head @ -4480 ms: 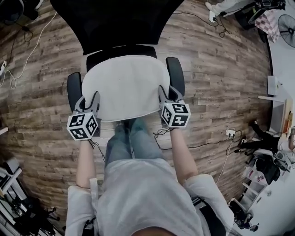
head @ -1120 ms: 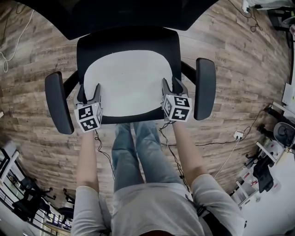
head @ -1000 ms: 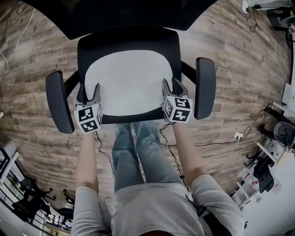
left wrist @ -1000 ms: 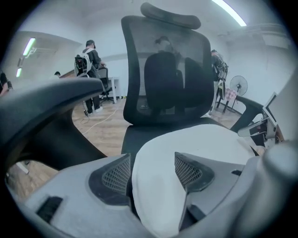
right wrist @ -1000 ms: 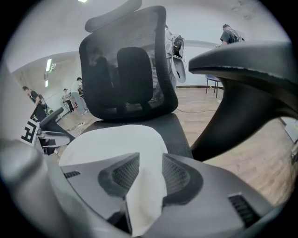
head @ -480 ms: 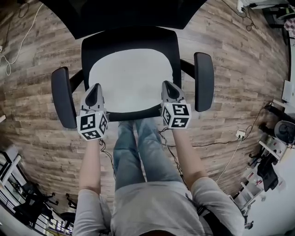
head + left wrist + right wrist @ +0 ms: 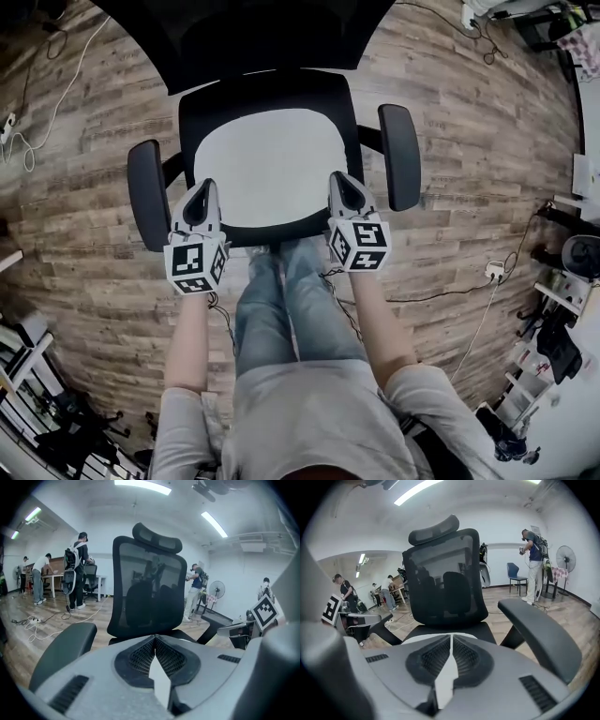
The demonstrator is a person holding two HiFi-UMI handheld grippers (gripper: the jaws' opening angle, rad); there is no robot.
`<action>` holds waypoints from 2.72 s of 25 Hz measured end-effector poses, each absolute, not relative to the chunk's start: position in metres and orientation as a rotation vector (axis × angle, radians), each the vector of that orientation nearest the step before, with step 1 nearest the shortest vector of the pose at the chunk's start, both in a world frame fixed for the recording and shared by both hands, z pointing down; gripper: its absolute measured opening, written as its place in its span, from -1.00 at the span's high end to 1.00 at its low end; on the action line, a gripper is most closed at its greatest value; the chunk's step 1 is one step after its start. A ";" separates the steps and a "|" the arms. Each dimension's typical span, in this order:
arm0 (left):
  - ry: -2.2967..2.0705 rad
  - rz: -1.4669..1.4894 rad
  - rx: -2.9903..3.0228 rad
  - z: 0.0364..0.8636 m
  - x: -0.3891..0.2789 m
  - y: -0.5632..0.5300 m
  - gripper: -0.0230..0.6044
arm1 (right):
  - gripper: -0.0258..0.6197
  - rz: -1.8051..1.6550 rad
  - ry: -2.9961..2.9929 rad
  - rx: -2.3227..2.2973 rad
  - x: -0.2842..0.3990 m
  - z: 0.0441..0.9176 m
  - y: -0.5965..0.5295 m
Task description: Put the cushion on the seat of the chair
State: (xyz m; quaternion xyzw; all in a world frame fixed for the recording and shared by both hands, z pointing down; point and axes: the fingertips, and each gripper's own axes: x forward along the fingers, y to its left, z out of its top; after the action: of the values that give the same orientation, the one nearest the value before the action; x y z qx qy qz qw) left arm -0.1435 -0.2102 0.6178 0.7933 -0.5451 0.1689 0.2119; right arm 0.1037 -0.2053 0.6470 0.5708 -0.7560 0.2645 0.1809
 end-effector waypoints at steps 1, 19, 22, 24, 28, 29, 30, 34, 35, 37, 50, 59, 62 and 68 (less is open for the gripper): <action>-1.506 0.453 2.212 0.611 -0.142 -0.209 0.89 | 0.85 0.745 -2.142 1.619 0.103 0.640 -0.203; -1.445 0.421 2.443 0.492 -0.127 -0.185 0.89 | 0.85 0.609 -2.276 1.706 0.077 0.511 -0.175; -1.446 0.409 2.477 0.470 -0.124 -0.184 0.89 | 0.85 0.573 -2.296 1.707 0.075 0.489 -0.172; -1.447 0.401 2.498 0.458 -0.122 -0.182 0.89 | 0.85 0.550 -2.311 1.710 0.074 0.476 -0.171; -1.446 0.361 2.516 0.435 -0.119 -0.178 0.89 | 0.85 0.501 -2.339 1.724 0.073 0.448 -0.170; -1.447 0.347 2.518 0.429 -0.119 -0.177 0.89 | 0.85 0.487 -2.345 1.727 0.072 0.442 -0.169; -1.448 0.335 2.522 0.424 -0.118 -0.175 0.89 | 0.85 0.473 -2.350 1.730 0.072 0.436 -0.167; -1.463 0.293 2.544 0.401 -0.119 -0.168 0.89 | 0.85 0.424 -2.371 1.741 0.070 0.414 -0.159; -1.468 0.282 2.550 0.395 -0.119 -0.167 0.89 | 0.85 0.415 -2.377 1.747 0.070 0.408 -0.157; -1.479 0.261 2.562 0.383 -0.120 -0.164 0.89 | 0.85 0.399 -2.387 1.754 0.069 0.398 -0.154; -1.541 0.155 2.633 0.322 -0.122 -0.139 0.89 | 0.85 0.234 -2.436 1.766 0.069 0.342 -0.127; -1.554 0.071 2.664 0.291 -0.125 -0.125 0.89 | 0.85 0.147 -2.471 1.803 0.067 0.305 -0.116; -1.552 0.042 2.679 0.280 -0.125 -0.121 0.89 | 0.85 0.121 -2.483 1.815 0.066 0.293 -0.114; -1.579 0.009 2.713 0.259 -0.124 -0.120 0.89 | 0.85 0.063 -2.495 1.829 0.069 0.273 -0.113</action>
State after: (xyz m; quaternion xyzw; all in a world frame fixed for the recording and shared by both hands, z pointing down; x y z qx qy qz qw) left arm -0.1240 -0.1203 0.2586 0.8643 -0.5030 0.0029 0.0011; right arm 0.0689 -0.1134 0.2728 0.5910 -0.8061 0.0205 0.0238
